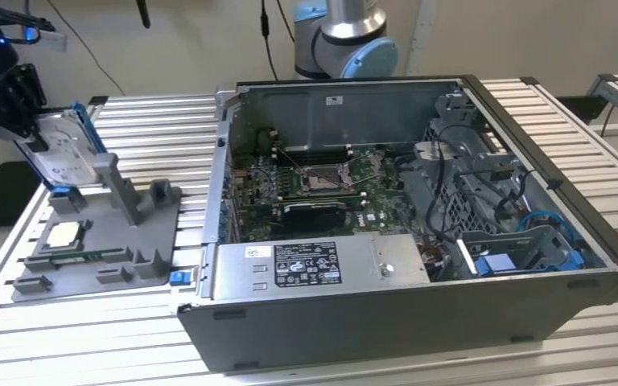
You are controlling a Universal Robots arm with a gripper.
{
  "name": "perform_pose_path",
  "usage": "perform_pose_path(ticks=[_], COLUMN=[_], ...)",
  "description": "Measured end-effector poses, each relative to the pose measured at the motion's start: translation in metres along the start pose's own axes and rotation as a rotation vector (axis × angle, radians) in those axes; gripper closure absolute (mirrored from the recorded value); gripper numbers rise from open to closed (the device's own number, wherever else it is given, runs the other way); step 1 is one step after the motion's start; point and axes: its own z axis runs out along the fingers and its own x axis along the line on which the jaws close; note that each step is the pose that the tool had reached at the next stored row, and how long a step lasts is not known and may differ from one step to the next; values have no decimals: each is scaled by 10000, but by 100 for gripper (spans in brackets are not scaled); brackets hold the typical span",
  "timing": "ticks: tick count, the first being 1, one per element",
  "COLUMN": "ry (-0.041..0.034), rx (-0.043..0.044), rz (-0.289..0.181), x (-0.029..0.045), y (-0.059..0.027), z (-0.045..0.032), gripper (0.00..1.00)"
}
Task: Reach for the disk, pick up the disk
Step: 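Pick up the disk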
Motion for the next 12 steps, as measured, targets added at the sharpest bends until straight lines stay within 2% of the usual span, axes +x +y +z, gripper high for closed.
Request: perform_pose_path(ticks=[12], ry=[0], rx=[0], rz=[0], x=[-10], y=[-3], z=[-158], gripper=[100])
